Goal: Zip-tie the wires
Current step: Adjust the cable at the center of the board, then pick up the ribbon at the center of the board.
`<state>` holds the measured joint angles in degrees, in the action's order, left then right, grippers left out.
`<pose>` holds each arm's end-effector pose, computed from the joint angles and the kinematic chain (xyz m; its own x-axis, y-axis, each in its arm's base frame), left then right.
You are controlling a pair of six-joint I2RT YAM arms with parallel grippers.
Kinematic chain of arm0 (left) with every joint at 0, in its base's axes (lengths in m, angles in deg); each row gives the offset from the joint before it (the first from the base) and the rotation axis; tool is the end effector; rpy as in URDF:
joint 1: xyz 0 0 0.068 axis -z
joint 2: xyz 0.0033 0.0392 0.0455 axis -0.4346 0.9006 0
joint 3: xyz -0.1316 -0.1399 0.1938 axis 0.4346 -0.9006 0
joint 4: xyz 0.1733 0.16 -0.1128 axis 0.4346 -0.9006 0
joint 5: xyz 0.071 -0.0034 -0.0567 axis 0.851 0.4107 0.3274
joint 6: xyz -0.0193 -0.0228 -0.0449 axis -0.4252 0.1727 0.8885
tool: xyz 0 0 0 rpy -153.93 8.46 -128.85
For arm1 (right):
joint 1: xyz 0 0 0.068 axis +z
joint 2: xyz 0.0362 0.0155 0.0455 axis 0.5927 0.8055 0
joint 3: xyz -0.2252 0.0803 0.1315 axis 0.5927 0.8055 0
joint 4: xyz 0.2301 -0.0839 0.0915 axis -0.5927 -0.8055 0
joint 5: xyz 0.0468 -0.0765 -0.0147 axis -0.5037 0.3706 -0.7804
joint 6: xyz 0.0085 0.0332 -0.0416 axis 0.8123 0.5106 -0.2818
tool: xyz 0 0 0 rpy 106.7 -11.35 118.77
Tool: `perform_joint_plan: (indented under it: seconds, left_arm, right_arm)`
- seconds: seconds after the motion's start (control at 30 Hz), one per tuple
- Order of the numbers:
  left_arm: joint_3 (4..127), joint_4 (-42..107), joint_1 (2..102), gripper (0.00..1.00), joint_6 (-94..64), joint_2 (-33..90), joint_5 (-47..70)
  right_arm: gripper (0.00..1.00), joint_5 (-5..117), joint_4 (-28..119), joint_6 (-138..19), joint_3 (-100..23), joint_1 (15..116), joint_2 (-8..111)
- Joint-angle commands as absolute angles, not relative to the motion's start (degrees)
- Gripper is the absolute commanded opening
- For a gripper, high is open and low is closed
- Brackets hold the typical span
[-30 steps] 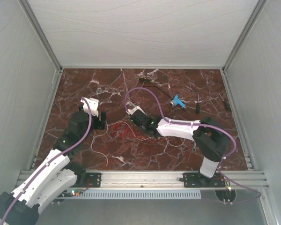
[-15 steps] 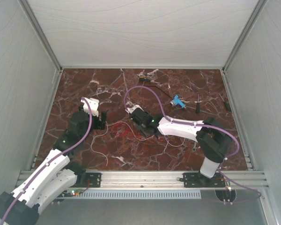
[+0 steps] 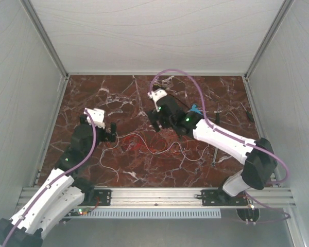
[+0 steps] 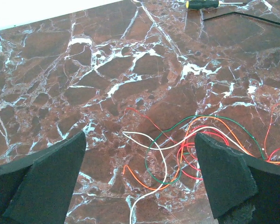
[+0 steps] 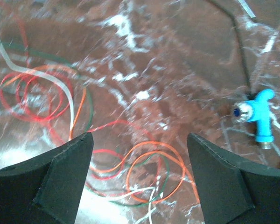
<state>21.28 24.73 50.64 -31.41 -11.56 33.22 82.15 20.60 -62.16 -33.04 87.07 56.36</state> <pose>0.1504 -0.0608 0.2699 -0.1919 0.1750 -0.9657 0.2221 0.9662 0.1309 0.2212 0.2524 0.2967 -0.4591 -0.4546 -0.7633 -0.5468 0.8217 -0.1605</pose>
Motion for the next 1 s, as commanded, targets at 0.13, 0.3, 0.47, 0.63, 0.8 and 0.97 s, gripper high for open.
perform_joint_plan:
  seconds: [0.13,0.3,0.47,0.63,0.8,0.97]
  left_arm:
    - [20.98,28.2,50.55,1.0,-32.43,-13.04,34.32]
    - [20.89,28.38,50.55,1.0,-32.91,-12.7,33.61]
    - [21.08,28.12,50.46,1.0,-33.32,-11.7,33.25]
    - [21.24,27.98,50.46,1.0,-33.65,-11.23,33.21]
    - [21.5,27.72,50.46,1.0,-33.64,-11.13,33.09]
    - [21.5,27.68,50.46,1.0,-33.49,-11.01,32.54]
  right_arm:
    - [0.79,74.02,27.02,-63.82,-41.22,72.49,63.49]
    - [0.74,72.54,25.97,-65.27,-49.88,65.62,74.39]
    - [0.69,70.66,24.46,-66.84,-57.97,60.41,83.9]
    - [0.63,65.38,21.68,-67.64,-65.22,56.18,93.44]
    - [0.6,65.3,17.63,-69.73,-72.62,55.08,101.85]
    - [0.58,65.66,17.64,-71.11,-75.72,54.99,105.99]
